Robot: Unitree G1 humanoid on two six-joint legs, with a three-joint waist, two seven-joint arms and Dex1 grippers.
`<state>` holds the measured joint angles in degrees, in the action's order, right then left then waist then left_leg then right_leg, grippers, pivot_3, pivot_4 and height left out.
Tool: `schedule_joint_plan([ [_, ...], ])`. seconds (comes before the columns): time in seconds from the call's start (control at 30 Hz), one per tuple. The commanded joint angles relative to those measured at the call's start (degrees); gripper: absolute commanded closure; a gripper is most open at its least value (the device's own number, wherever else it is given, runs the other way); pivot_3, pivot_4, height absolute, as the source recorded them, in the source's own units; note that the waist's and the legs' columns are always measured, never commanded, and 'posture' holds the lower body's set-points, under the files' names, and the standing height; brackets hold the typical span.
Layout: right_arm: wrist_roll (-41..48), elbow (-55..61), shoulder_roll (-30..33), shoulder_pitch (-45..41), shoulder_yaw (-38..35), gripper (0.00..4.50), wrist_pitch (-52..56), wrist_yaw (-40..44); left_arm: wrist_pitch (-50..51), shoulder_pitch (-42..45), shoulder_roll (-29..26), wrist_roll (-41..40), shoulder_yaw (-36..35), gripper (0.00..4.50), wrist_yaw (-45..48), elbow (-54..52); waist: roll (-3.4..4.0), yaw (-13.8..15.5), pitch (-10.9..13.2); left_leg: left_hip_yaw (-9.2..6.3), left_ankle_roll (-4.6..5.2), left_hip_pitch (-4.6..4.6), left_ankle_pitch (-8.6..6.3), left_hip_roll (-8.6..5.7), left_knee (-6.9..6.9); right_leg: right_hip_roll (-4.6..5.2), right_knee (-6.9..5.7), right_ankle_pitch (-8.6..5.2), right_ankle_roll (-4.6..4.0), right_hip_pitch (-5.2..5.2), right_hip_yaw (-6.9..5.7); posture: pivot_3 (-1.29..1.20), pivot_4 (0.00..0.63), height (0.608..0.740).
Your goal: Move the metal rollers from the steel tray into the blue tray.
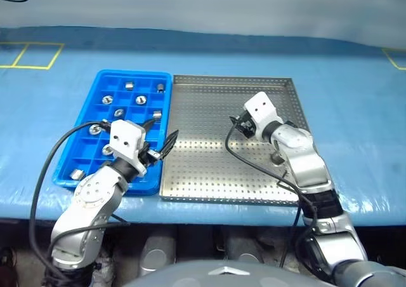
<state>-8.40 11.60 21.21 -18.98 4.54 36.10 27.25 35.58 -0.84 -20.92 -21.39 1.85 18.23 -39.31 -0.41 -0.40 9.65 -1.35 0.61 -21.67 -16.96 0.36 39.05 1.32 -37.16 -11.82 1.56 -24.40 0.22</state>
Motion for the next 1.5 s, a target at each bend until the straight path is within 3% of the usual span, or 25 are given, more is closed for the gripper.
schedule_joint_plan([
  [0.03,0.32,7.08,0.69,2.08,-1.28,0.92,3.56,-1.18,-0.09,2.69,-0.35,-0.25,1.32,0.91,1.76,1.70,0.00,-1.18,0.00,0.07,0.01,0.02,0.00,0.01,0.00,-0.02,-0.03,0.01,0.01,-0.03,0.07,-0.08,0.150,0.740],
  [0.4,2.39,11.04,1.35,9.57,-2.96,0.92,8.27,-3.62,-0.63,5.29,-0.66,1.45,1.84,0.91,3.26,5.96,-0.01,-3.46,0.00,0.36,0.26,0.09,0.02,0.01,0.18,0.02,-0.13,0.22,0.38,-0.04,0.59,-0.14,0.150,0.740],
  [1.27,11.82,6.73,-0.48,14.58,-10.47,0.92,12.71,-6.52,-1.55,5.77,-1.51,3.19,2.51,0.91,5.75,7.70,-0.08,-4.35,-0.05,0.79,0.48,0.10,-0.05,0.00,0.23,0.03,-0.07,0.35,0.60,-0.11,0.96,-0.17,0.150,0.740],
  [1.5,13.31,6.52,-0.49,14.01,-10.01,2.65,12.14,-6.97,-1.74,5.50,-1.44,3.57,2.14,0.91,5.61,7.62,-0.09,-4.27,-0.06,0.88,0.61,0.08,-0.11,-0.01,0.33,0.05,0.00,0.42,0.73,-0.09,1.04,-0.17,0.150,0.740],
])
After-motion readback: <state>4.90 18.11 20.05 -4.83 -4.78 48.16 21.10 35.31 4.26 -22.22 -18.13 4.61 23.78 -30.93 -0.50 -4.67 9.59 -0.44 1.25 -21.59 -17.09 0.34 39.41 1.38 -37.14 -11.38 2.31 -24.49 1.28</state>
